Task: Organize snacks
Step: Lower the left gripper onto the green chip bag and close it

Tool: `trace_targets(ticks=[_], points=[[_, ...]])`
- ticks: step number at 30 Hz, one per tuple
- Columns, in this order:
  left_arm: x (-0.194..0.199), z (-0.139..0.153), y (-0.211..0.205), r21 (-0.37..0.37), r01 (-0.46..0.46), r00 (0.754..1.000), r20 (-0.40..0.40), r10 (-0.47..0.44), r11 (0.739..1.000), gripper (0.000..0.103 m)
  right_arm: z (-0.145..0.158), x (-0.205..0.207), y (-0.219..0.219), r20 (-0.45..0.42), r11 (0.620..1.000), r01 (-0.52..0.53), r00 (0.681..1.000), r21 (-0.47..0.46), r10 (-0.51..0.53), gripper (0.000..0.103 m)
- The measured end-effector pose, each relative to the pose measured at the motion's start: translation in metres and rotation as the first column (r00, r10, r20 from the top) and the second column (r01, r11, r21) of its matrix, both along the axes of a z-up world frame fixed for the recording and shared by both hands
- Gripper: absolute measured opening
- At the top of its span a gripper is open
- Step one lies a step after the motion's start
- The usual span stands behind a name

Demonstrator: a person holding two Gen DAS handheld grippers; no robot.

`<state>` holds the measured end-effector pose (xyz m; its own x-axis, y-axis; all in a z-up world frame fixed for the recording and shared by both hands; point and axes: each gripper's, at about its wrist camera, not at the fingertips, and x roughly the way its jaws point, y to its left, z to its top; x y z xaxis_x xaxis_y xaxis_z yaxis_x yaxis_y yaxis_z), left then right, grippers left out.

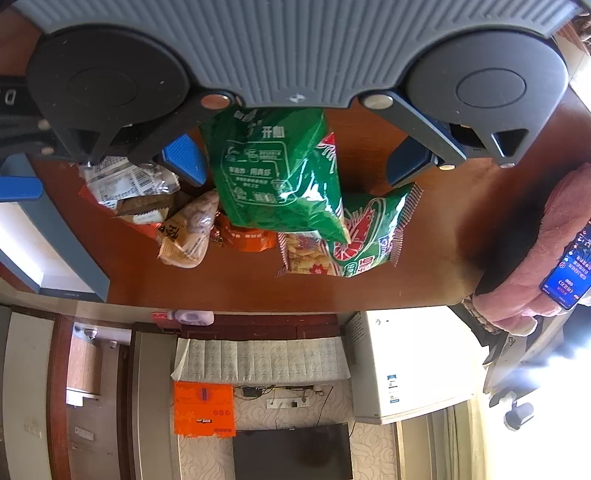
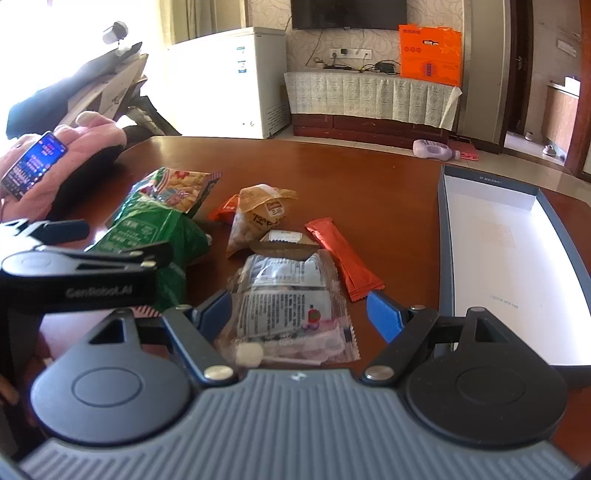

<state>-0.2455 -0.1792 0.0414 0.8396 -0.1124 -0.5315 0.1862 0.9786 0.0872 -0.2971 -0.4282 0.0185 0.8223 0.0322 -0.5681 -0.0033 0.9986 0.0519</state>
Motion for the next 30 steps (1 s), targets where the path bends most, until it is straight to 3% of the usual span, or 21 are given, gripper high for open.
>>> trace_targets(ticks=[10,13,18,20,22,24,30], points=[[0.004,-0.004,0.006,0.009,-0.027,1.0,-0.014,0.027,1.0,0.103,-0.008,0.016,0.008,-0.015,0.999,-0.035,0.999,-0.008,0.035,0.081],[0.004,-0.006,0.006,0.011,-0.033,0.999,-0.014,0.034,0.999,0.103,-0.013,0.024,0.006,-0.04,0.999,-0.041,0.998,0.009,0.041,0.073],[0.005,-0.007,0.005,0.003,-0.04,0.999,-0.022,0.04,0.999,0.103,-0.018,0.029,0.01,-0.057,0.997,-0.071,0.996,0.01,0.072,0.071],[0.004,-0.008,0.005,0.002,-0.04,0.999,-0.025,0.04,0.999,0.103,-0.018,0.027,0.01,-0.05,0.996,-0.084,0.995,0.008,0.084,0.065],[0.004,-0.009,0.004,0.006,-0.04,0.999,-0.028,0.04,0.999,0.103,-0.019,0.027,0.009,-0.053,0.996,-0.091,0.994,0.011,0.091,0.064],[0.004,-0.009,0.003,0.005,-0.042,0.999,-0.03,0.042,0.999,0.103,-0.02,0.029,0.009,-0.056,0.995,-0.095,0.994,0.008,0.095,0.066],[0.009,-0.009,0.007,-0.011,-0.073,0.996,-0.042,0.073,0.997,0.103,-0.023,0.041,0.013,-0.077,0.997,-0.074,0.994,-0.008,0.073,0.084]])
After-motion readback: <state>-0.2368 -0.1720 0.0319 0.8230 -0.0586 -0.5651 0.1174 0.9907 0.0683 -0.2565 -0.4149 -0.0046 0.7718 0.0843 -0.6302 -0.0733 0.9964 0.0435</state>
